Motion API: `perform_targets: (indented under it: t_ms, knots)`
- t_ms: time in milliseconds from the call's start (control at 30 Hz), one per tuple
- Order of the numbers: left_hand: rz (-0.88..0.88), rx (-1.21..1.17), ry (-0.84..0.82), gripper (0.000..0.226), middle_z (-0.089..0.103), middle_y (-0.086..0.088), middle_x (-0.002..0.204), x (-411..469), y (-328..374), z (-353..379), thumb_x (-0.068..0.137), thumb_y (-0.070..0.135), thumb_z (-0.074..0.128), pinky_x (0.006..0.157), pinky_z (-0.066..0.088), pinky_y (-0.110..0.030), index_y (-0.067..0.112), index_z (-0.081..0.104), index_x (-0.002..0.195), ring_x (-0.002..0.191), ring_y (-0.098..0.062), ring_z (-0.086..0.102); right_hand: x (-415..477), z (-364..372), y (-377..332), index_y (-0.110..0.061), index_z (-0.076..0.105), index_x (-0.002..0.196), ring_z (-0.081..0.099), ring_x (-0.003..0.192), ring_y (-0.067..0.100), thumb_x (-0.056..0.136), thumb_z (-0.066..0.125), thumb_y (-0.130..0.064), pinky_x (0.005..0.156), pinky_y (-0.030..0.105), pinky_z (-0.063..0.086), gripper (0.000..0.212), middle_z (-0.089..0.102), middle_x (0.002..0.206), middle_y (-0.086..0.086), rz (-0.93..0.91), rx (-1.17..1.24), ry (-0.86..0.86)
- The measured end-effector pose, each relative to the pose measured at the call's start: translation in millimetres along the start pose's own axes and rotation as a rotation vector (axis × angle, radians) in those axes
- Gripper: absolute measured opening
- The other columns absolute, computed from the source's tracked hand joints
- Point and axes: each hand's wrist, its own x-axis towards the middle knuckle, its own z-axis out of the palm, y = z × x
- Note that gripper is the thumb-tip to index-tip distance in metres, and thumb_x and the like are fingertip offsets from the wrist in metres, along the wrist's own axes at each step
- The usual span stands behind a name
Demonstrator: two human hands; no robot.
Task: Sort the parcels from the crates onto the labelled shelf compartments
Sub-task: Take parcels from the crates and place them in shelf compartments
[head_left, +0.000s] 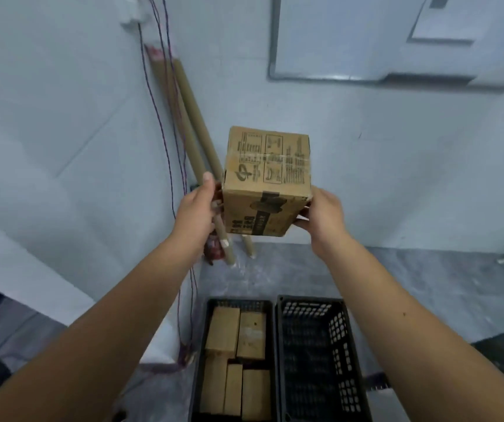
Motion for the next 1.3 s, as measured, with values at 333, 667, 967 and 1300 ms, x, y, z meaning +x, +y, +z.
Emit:
perform_targets:
  t_ms: [333, 667, 967, 1300]
  knots:
    - [0.327, -0.015, 0.117, 0.048, 0.08, 0.006, 0.095, -28.5, 122.7, -20.6, 0.108, 0.054, 0.042, 0.088, 0.055, -0.039, 0.021, 0.077, 0.106, 0.097, -0.02, 0.072, -59.1, -6.5, -139.0, -0.008, 0.064, 0.114, 0.077, 0.094, 0.029, 0.103, 0.058, -0.043, 0.083, 0.055, 0.064, 0.037, 0.079, 0.101, 0.008, -0.33, -0.008, -0.054]
    - [0.516, -0.102, 0.045, 0.043, 0.081, -0.005, 0.1, -45.5, 187.8, -14.2, 0.112, 0.043, 0.041, 0.079, 0.062, -0.034, 0.017, 0.075, 0.108, 0.086, -0.018, 0.078, -90.6, -12.9, -205.3, -0.009, 0.07, 0.1, 0.072, 0.07, 0.016, 0.105, 0.049, -0.033, 0.054, 0.029, 0.057, 0.033, 0.076, 0.079, 0.0, -0.442, 0.067, -0.121]
    - [0.549, -0.043, -0.026, 0.054, 0.08, 0.003, 0.107, -41.3, 198.9, -9.3, 0.107, 0.062, 0.036, 0.098, 0.054, -0.047, 0.027, 0.076, 0.116, 0.11, -0.025, 0.071, -90.3, -21.7, -221.8, -0.017, 0.051, 0.068, 0.05, 0.058, 0.017, 0.102, 0.052, -0.03, 0.056, 0.028, 0.05, 0.036, 0.056, 0.065, 0.0, -0.511, 0.119, -0.035]
    - [0.538, -0.111, -0.07, 0.036, 0.079, -0.001, 0.109, -29.2, 205.0, 2.4, 0.106, 0.047, 0.052, 0.073, 0.05, -0.031, 0.017, 0.07, 0.115, 0.102, -0.022, 0.073, -75.3, -28.4, -227.2, 0.005, 0.066, 0.108, 0.066, 0.077, 0.023, 0.104, 0.057, -0.03, 0.064, 0.031, 0.054, 0.037, 0.073, 0.089, 0.015, -0.488, 0.208, -0.039]
